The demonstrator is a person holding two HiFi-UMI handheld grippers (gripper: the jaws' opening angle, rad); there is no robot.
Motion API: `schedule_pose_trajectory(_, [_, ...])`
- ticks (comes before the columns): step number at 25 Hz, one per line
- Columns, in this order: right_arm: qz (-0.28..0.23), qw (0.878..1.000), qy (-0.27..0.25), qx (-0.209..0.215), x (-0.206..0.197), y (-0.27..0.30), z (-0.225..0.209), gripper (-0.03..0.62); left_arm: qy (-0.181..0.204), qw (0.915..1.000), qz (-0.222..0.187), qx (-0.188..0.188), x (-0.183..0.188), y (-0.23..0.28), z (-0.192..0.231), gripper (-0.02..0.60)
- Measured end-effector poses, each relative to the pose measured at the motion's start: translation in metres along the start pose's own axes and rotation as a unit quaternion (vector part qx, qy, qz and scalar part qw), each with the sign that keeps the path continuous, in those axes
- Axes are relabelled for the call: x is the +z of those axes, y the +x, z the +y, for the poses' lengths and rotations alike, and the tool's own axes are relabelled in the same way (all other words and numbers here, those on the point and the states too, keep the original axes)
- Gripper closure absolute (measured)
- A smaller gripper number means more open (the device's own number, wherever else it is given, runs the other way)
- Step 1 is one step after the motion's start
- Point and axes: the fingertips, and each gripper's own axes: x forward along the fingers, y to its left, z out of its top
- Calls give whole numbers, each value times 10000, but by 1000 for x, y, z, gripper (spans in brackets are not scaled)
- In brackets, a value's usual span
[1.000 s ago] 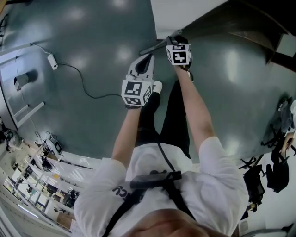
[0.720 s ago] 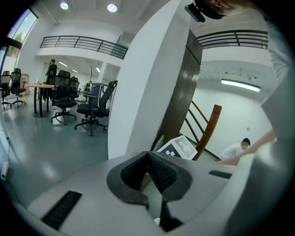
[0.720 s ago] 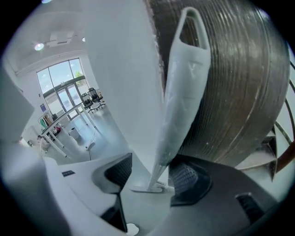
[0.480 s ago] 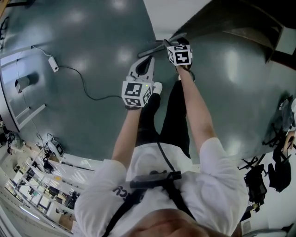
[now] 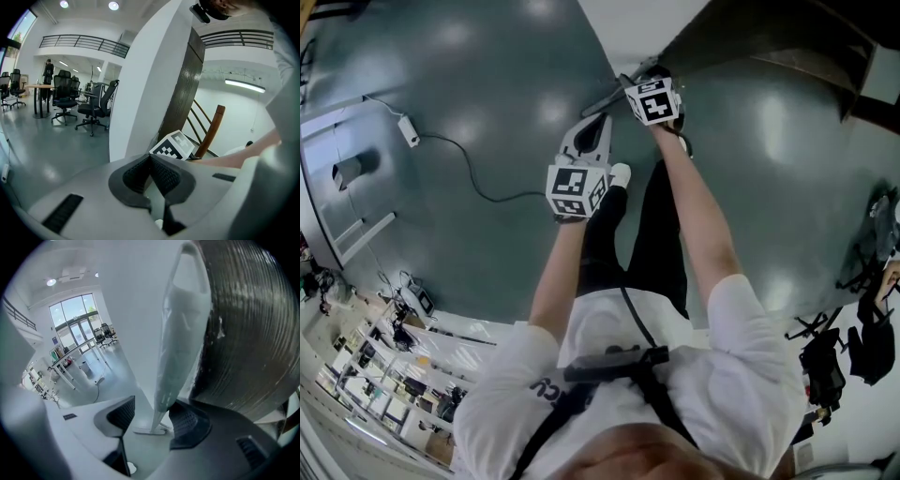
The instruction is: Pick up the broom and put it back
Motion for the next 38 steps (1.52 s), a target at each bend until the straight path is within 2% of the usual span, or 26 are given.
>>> schedule_pose_trajectory(9, [172,9989,331,293,-11,10,5,360,-37,10000,51,-3,-1,1,7,571])
schedule_pose_trajectory(14, [52,9951,912,383,-20,3,-3,359,-43,10000,76,-19,-4,5,3,569])
schedule_pose_trajectory(25, [144,9885,1491,183,-82,-6,-15,359,-52,9996,270,-22,-23,3,3,571])
schedule_pose_trajectory(29, [66,9820,1886,64,-102,-12,-26,359,-84,9994,348,-19,-31,4,2,571])
schedule_pose_trajectory(34, [-2,9822,1869,188,-115,-23,-22,359,-86,9991,410,-16,-38,8,0,571])
schedule_pose_trajectory(38, [-173,9846,1723,247,-114,-58,-6,359,-32,9991,409,-57,-32,2,-6,571])
